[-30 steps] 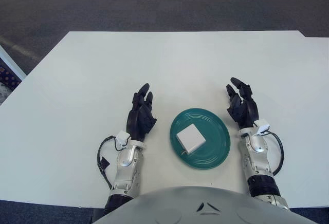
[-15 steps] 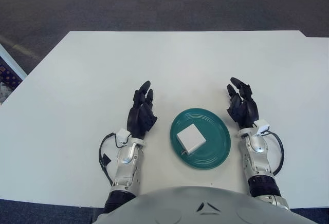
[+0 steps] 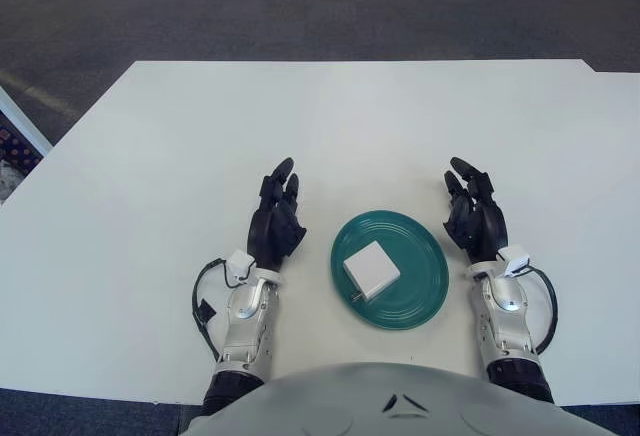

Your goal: Put the charger into the plate.

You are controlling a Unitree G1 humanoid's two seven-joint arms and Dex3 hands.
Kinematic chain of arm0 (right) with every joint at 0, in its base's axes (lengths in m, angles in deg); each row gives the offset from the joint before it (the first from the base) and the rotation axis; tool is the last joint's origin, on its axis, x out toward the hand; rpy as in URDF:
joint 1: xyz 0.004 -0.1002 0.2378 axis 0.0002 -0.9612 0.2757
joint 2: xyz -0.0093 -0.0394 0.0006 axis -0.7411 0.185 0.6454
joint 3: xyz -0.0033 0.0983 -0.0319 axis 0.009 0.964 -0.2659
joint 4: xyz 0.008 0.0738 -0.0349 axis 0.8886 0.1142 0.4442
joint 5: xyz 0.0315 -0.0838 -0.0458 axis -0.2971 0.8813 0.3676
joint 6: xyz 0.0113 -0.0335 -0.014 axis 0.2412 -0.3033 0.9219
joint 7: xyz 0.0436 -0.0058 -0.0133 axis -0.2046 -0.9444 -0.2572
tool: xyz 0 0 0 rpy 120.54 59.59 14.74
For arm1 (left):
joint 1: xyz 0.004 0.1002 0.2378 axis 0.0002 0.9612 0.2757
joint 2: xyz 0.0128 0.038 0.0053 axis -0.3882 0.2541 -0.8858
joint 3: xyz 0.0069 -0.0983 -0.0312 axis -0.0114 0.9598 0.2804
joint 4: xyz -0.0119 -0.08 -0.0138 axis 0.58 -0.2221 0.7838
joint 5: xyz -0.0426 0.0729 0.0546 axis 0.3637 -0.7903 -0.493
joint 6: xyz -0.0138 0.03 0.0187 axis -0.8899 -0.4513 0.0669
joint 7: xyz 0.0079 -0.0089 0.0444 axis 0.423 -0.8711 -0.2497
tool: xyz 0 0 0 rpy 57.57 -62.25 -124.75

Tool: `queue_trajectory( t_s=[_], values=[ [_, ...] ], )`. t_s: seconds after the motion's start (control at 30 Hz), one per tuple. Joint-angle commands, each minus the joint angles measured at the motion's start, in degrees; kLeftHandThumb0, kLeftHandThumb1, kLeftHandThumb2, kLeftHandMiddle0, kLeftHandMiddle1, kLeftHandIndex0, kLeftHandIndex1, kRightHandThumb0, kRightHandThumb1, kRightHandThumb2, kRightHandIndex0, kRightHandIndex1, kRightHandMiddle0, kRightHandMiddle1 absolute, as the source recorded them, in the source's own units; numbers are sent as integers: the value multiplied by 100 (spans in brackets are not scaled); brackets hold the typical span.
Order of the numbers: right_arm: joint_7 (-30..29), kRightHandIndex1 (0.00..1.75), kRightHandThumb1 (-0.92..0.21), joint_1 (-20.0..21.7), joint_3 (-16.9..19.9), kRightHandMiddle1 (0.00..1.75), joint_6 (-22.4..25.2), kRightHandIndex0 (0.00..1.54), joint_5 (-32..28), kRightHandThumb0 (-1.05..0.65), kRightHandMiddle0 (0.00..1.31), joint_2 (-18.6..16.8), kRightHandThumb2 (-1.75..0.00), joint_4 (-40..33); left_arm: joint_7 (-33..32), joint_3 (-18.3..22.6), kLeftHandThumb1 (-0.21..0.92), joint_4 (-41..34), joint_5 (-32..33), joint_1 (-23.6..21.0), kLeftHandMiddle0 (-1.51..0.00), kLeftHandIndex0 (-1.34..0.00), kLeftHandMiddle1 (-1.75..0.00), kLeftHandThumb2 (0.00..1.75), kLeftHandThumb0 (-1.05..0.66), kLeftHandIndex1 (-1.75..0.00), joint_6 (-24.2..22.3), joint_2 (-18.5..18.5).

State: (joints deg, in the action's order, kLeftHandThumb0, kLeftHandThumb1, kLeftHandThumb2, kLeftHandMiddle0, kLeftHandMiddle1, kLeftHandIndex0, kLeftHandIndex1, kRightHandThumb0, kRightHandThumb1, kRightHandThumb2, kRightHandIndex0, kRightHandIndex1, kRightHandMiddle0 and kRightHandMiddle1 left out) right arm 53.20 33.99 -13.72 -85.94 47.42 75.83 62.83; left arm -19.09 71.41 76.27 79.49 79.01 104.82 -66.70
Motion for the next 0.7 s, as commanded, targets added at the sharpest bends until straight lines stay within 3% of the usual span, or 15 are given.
queue_trajectory(
  t_s=[0.0, 0.27, 0.67],
  values=[
    [25, 1, -92, -543, 24, 65, 201, 17, -171, -69, 0, -122, -83, 199, 8, 104, 92, 659, 19, 632, -16, 0, 0, 97, -100, -46, 67, 89],
    [13, 1, -92, -770, -31, 63, 398, 17, -172, -68, 0, -115, -84, -216, -13, 11, 92, 390, -152, 830, -13, 0, 0, 96, -100, -40, 38, 30],
    [12, 0, -92, -906, -27, 64, 746, 15, -211, -68, 0, -95, -82, -484, 156, -171, 92, -3, -203, 1006, -15, 0, -1, 97, -101, -47, -69, -43]
  ],
)
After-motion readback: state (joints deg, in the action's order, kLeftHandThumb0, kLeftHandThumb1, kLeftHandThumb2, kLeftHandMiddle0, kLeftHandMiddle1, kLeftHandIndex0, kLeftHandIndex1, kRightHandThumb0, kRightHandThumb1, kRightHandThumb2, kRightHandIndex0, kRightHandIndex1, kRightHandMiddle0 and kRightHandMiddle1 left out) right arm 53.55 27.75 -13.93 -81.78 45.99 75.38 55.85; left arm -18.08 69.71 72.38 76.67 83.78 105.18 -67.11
